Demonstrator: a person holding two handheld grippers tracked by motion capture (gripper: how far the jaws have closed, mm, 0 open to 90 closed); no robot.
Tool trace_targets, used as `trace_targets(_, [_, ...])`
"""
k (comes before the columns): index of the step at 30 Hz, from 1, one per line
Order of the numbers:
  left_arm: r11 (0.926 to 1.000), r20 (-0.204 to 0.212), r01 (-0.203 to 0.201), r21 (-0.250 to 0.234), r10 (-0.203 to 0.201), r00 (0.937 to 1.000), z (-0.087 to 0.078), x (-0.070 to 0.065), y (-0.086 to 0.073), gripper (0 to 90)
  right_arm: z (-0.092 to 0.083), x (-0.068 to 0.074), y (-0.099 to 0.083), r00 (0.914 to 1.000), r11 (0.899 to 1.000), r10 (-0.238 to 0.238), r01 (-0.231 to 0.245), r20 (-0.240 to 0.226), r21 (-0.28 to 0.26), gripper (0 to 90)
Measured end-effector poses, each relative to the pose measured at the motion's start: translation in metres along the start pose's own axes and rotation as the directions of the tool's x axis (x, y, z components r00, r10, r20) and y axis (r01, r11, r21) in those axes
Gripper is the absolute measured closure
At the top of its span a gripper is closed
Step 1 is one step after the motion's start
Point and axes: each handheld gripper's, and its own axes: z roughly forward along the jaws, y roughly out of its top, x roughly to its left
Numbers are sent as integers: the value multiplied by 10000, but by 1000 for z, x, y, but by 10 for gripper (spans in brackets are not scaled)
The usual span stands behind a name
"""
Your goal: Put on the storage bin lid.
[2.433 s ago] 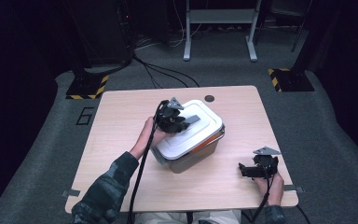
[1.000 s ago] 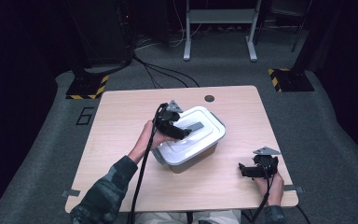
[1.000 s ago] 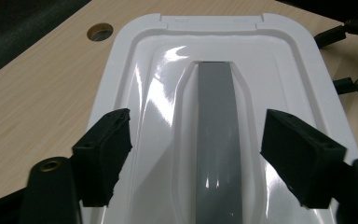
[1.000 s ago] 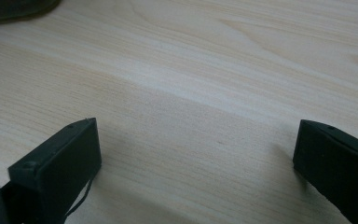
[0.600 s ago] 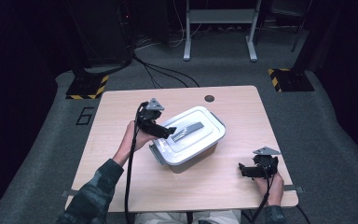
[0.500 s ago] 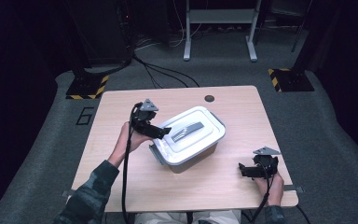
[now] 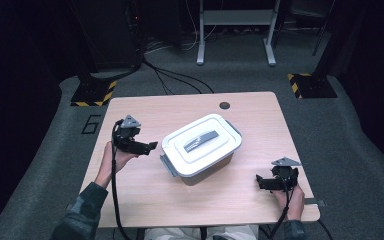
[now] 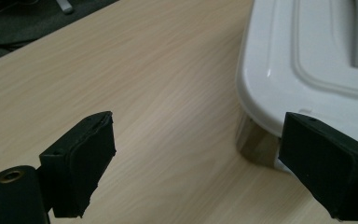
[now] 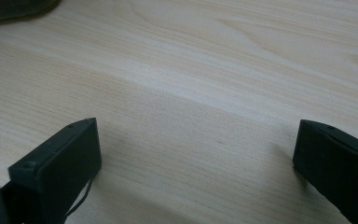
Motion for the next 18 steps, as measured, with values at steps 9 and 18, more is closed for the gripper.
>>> trace_targets(9, [9953, -318, 891, 383, -880, 9956, 7, 21, -53, 94, 0, 0, 0, 10000, 10000, 4, -4, -2, 3, 1])
trace_targets(18, [9819, -589, 1852, 403, -1826, 9814, 15, 35, -100, 91, 0, 0, 0, 10000, 10000, 9, -9, -1, 0, 1])
